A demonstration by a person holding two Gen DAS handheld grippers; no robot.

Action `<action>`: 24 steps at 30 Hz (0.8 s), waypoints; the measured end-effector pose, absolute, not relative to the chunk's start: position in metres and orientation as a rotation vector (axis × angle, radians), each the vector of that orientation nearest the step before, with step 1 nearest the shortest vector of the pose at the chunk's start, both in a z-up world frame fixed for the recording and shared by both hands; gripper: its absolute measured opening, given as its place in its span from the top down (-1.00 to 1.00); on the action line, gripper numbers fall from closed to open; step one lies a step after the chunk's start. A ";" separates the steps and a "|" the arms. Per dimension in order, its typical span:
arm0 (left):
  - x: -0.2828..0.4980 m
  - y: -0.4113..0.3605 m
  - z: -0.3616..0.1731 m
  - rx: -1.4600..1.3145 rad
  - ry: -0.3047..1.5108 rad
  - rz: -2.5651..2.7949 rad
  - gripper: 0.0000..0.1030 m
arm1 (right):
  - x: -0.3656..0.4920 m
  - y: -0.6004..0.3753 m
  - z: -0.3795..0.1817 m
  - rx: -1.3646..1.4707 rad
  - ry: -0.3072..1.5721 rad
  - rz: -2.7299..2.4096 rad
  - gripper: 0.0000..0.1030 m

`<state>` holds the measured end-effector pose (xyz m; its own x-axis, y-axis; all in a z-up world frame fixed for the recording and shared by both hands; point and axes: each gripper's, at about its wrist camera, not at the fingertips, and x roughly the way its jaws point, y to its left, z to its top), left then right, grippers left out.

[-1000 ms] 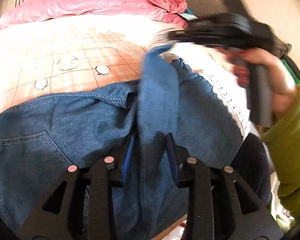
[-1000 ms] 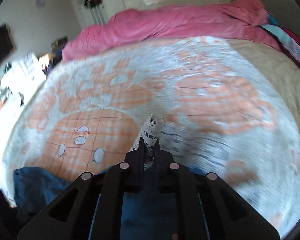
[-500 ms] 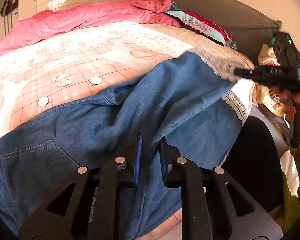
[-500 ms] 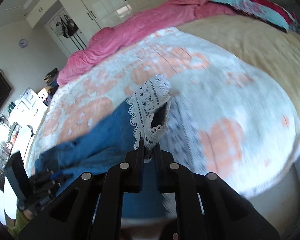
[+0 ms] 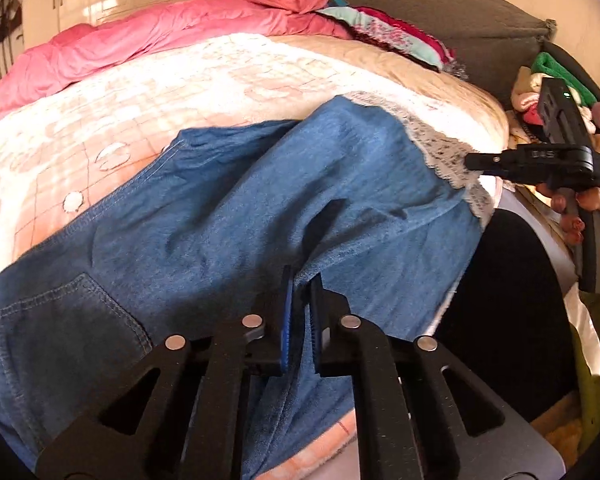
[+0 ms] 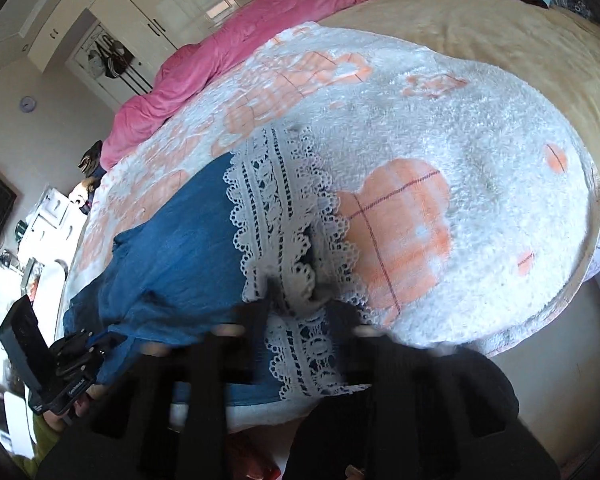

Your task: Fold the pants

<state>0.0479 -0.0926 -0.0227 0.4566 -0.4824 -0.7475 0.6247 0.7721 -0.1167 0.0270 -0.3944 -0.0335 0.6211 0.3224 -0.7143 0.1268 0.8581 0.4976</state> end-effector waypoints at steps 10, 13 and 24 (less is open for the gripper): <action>0.015 -0.091 -0.006 0.241 0.820 -0.752 0.98 | -0.001 -0.401 -0.020 0.468 0.922 0.135 0.76; 0.014 -0.092 -0.020 0.269 0.856 -0.727 0.98 | -0.003 -0.399 -0.031 0.445 0.961 0.131 0.76; 0.017 -0.088 -0.036 0.285 0.923 -0.714 0.81 | -0.006 -0.403 -0.036 0.372 0.988 0.015 0.30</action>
